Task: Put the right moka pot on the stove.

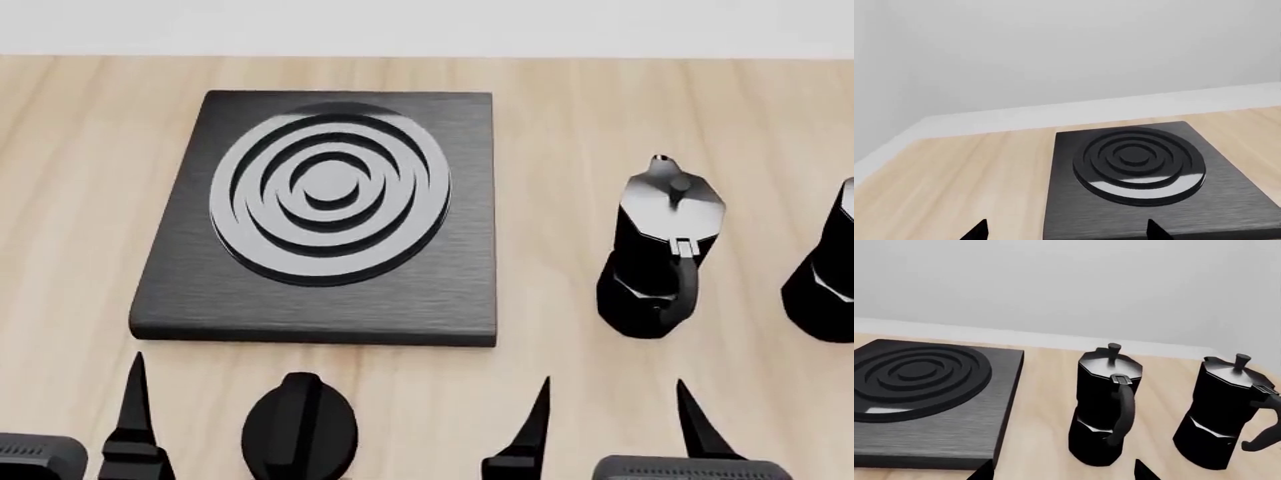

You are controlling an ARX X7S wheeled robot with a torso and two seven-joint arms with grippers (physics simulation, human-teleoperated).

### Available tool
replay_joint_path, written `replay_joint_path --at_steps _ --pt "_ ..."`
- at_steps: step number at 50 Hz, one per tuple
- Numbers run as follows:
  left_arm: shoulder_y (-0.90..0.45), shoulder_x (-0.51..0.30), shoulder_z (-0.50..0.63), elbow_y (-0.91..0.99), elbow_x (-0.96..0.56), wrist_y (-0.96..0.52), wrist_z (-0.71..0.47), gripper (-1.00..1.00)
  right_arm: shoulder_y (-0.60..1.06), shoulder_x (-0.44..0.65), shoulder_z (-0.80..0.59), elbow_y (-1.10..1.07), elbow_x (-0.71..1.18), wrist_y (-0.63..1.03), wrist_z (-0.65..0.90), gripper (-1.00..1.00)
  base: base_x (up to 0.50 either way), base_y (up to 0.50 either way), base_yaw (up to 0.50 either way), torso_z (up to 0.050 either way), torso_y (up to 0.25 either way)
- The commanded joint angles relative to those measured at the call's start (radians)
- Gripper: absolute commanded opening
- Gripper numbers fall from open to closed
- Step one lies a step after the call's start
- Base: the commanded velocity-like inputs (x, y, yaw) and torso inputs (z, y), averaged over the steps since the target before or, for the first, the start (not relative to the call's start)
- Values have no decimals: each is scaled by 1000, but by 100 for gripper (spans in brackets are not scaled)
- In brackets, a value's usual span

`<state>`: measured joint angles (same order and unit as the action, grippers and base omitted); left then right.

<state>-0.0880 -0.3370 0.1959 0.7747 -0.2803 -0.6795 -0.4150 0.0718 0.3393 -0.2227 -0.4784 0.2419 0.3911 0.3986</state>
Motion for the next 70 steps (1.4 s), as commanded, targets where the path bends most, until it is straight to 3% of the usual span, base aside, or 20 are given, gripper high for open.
replay_joint_path --at_steps 1,40,43,70 --pt "-2 -3 -1 0 -8 -2 -2 100 -1 5 8 -5 11 0 2 100 0 0 0 0 0" --pt "3 -13 6 -2 -21 26 -4 100 -51 157 248 -23 174 -24 -68 100 0 0 0 0 0" --pt "0 -12 8 -4 -21 23 -7 100 -77 144 248 47 144 -113 -94 100 0 0 0 0 0" --pt "4 -22 8 -2 -37 31 -6 100 -38 201 325 160 185 -149 -148 100 0 0 0 0 0"
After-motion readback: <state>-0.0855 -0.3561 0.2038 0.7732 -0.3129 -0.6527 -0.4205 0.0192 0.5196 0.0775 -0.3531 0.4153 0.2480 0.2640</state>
